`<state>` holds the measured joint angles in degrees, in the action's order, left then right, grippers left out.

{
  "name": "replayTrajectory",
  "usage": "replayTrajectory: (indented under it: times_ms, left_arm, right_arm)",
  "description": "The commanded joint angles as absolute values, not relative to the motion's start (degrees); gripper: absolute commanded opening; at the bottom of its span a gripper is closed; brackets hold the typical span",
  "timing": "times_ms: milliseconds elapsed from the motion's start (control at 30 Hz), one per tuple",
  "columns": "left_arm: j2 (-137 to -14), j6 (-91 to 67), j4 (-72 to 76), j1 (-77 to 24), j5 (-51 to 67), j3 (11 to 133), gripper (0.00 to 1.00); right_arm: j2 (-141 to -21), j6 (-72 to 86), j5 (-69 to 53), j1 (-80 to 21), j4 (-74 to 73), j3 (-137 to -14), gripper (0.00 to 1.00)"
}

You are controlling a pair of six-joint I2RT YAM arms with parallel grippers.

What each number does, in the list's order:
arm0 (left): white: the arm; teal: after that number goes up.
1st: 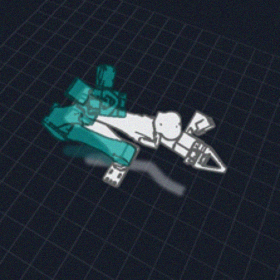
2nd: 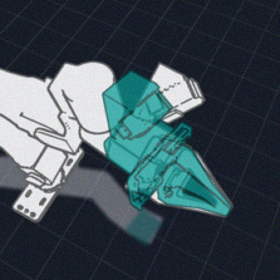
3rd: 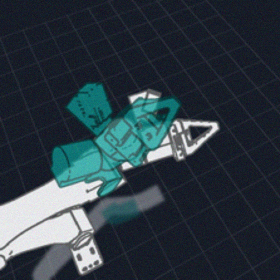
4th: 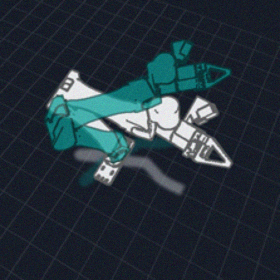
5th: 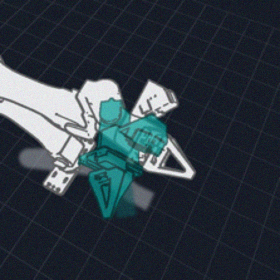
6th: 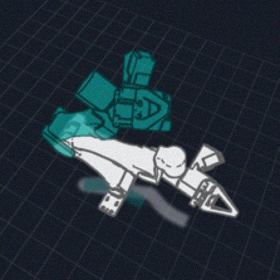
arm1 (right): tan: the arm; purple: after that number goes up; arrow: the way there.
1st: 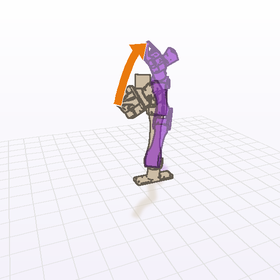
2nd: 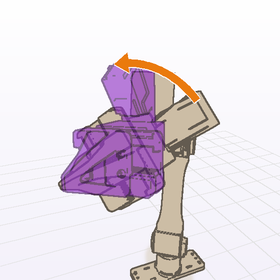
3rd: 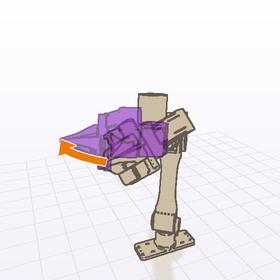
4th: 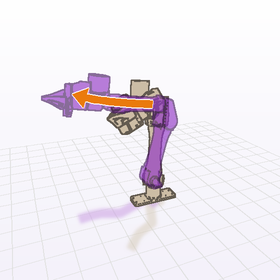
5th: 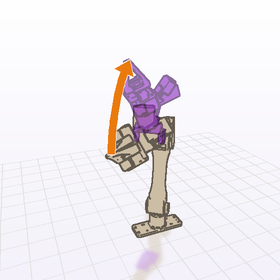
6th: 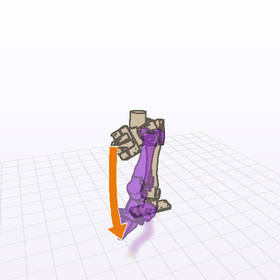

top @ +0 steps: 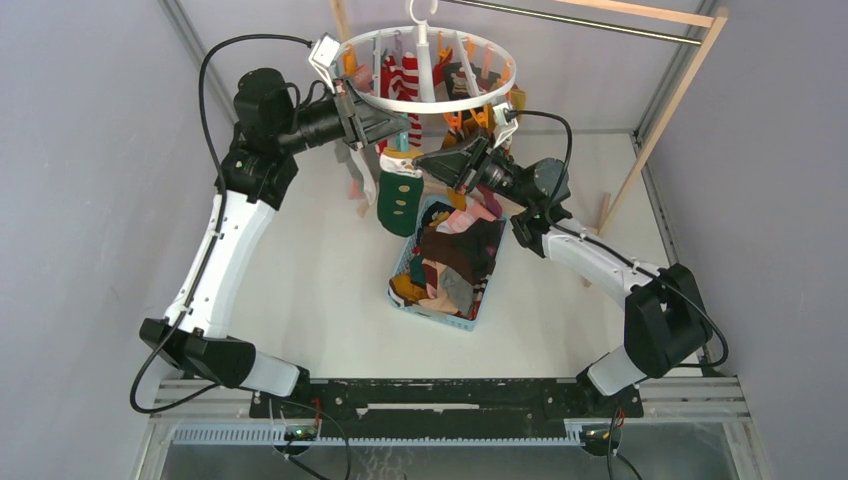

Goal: Clip the socks to the hanger
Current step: Clamp the sock onto the hanger.

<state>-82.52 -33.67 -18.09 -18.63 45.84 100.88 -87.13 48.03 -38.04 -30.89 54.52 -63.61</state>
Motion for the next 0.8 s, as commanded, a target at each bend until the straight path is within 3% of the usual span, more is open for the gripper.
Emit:
replayTrajectory:
  times_ms: [0,767]
  left_arm:
    - [-81.64,-34.87,-16.36,-18.44,49.16,100.20,0.00]
    - [-81.71,-35.51,-15.73,-18.41,49.92,100.02,0.00]
  right_arm:
    - [-86.85,49.42,-37.09,-29.85,58.72,-66.51,0.00]
    - [-87.67,50.64,-35.28,-28.98,58.99,-69.02,0.00]
